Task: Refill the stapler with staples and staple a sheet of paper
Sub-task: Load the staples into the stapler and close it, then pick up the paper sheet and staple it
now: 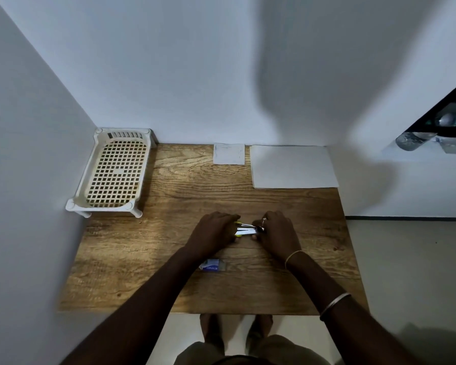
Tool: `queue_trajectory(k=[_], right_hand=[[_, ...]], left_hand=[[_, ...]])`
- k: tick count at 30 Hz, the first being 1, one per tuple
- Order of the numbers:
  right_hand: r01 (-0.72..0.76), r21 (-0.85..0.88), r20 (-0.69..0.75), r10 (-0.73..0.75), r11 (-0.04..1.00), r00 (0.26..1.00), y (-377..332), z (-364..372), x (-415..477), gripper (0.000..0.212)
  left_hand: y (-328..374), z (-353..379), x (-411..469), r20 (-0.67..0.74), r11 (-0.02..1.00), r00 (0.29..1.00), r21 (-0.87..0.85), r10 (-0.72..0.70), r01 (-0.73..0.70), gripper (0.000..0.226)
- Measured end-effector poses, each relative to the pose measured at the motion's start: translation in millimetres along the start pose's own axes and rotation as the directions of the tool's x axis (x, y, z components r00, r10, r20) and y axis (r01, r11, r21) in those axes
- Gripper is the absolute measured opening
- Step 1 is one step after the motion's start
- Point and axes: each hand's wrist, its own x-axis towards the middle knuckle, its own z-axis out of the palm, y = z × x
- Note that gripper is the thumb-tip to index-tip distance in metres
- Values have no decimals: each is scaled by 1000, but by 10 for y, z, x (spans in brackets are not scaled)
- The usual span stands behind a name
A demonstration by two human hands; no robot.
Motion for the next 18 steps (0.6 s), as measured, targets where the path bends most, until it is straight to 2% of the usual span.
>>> queue_trajectory(k=[3,6,8,10,13,15,18], right_hand=[[26,12,12,-26,1000,1000,57,-1,-5,42],[51,91,-35,-48,995,998,92,-44,19,61],[97,84,-68,-91,992,993,77,-105,104,63],[152,20,-79,-150,988,985,33,-195,254,60],[225,-72,-63,-229,972,971,-28,-353,577,63],[262,-133,-1,-265,956,964,-59,-439,823,74],[262,-215,88,-248,941,965,-108,-499,1155,102]], left_hand=[[-36,11,-30,23,998,1000,-66,3,-1,76],[-90,-65,-61,28,991,999,-129,-39,43,86],[-178,-138,-10,6,991,999,-120,-54,55,80],[-272,-236,87,12,996,999,-72,-53,54,74],[-396,-380,274,45,999,998,10,-43,43,79],[-469,-459,414,59,997,998,71,-36,31,88],[-561,-556,629,131,980,990,195,-58,32,112]])
